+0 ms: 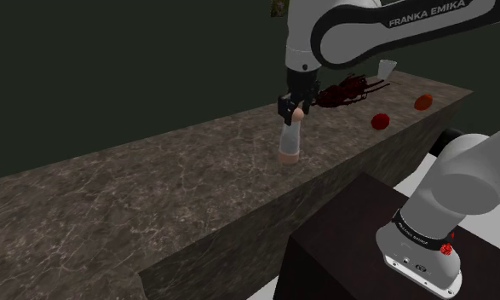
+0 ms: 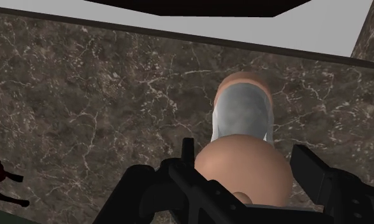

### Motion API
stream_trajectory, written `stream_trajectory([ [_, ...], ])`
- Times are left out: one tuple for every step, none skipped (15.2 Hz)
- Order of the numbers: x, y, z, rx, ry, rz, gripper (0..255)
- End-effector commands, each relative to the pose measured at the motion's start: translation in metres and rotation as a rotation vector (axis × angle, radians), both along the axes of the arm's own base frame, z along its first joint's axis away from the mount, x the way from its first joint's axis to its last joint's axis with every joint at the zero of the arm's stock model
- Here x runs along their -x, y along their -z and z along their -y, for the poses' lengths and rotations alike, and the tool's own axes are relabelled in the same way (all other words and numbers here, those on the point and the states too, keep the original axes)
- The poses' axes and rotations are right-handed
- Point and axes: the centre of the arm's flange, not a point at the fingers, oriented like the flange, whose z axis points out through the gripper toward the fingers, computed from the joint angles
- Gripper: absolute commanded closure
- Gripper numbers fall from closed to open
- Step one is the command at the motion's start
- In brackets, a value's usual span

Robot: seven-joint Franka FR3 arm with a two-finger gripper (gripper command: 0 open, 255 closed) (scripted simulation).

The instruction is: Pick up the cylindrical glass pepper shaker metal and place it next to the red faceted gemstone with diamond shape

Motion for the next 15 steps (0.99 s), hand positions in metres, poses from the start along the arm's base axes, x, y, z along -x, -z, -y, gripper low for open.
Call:
stream_trajectory([
  [0.0,-0.01,0.001,0.0,0.0,0.0,255],
  [0.0,-0.016,0.001,0.0,0.0,0.0,255],
  [0.0,-0.021,0.001,0.0,0.0,0.0,255],
  [0.0,-0.026,0.001,0.0,0.0,0.0,255],
  [0.0,-0.032,0.001,0.0,0.0,0.0,255],
  [0.0,-0.037,0.001,0.0,0.0,0.0,255],
  [0.0,-0.042,0.001,0.0,0.0,0.0,255],
  [0.0,-0.047,0.001,0.0,0.0,0.0,255],
  [0.0,-0.053,0.001,0.0,0.0,0.0,255],
  [0.0,-0.058,0.001,0.0,0.0,0.0,255],
  [0.0,-0.063,0.001,0.0,0.0,0.0,255],
  [0.0,-0.069,0.001,0.0,0.0,0.0,255],
  [0.0,-0.074,0.001,0.0,0.0,0.0,255],
  [0.0,-0.079,0.001,0.0,0.0,0.0,255],
  [0.0,-0.084,0.001,0.0,0.0,0.0,255],
])
